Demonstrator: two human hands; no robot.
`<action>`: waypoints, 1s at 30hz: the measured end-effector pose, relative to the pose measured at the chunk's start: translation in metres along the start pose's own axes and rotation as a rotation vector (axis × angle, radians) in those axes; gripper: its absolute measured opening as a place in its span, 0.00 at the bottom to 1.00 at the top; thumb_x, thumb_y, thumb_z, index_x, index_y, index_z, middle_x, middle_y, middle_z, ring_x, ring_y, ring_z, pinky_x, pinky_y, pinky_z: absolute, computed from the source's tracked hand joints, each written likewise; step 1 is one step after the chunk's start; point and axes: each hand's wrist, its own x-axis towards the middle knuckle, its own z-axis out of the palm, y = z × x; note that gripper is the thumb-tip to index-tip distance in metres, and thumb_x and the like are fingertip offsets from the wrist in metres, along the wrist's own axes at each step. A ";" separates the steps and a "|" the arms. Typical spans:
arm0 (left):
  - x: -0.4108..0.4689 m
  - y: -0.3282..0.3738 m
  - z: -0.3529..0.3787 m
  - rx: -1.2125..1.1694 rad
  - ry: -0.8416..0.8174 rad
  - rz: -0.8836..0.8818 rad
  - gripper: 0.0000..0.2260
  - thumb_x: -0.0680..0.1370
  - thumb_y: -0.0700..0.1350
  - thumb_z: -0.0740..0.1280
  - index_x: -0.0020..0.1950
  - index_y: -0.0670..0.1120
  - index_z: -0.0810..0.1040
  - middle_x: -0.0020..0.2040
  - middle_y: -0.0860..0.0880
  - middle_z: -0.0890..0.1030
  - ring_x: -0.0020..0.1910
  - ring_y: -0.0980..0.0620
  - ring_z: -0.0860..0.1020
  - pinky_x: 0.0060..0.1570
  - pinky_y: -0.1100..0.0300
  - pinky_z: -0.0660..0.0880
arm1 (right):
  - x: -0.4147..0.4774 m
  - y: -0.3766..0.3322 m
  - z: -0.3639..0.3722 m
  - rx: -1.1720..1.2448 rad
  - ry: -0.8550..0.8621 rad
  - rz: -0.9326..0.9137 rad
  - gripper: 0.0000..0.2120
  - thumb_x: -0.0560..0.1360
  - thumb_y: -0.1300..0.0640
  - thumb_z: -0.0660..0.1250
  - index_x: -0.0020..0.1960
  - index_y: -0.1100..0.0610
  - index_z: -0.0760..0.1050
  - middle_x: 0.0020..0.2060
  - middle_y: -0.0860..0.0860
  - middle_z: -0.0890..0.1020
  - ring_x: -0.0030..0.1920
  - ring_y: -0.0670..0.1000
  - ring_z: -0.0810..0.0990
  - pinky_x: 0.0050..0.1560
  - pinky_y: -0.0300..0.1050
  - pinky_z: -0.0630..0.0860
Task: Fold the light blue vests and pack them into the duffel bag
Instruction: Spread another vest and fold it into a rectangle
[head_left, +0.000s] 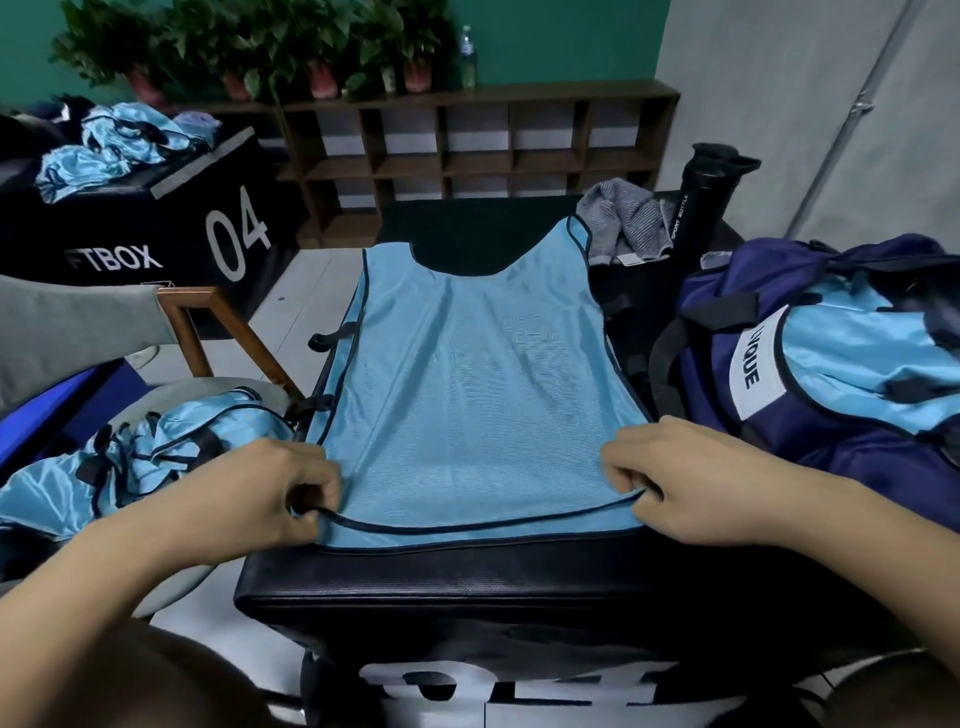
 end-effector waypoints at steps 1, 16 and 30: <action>0.000 0.000 -0.001 -0.010 -0.012 -0.007 0.05 0.69 0.52 0.69 0.43 0.62 0.77 0.45 0.60 0.79 0.45 0.57 0.79 0.45 0.63 0.75 | 0.000 0.000 0.001 0.014 -0.005 -0.003 0.06 0.68 0.52 0.57 0.45 0.45 0.65 0.42 0.42 0.74 0.44 0.47 0.73 0.52 0.47 0.73; 0.004 0.002 -0.011 -0.150 -0.229 -0.132 0.05 0.72 0.48 0.75 0.44 0.57 0.82 0.42 0.58 0.84 0.42 0.57 0.82 0.46 0.60 0.80 | 0.005 0.003 -0.010 0.097 -0.196 0.045 0.10 0.67 0.46 0.64 0.48 0.40 0.70 0.46 0.41 0.80 0.45 0.44 0.77 0.47 0.50 0.80; 0.002 0.000 -0.007 -0.185 -0.308 -0.172 0.03 0.73 0.49 0.75 0.43 0.54 0.83 0.41 0.57 0.85 0.41 0.58 0.82 0.44 0.62 0.79 | 0.005 0.000 -0.008 0.139 -0.229 0.046 0.08 0.68 0.52 0.62 0.47 0.48 0.75 0.42 0.43 0.82 0.41 0.46 0.78 0.44 0.49 0.80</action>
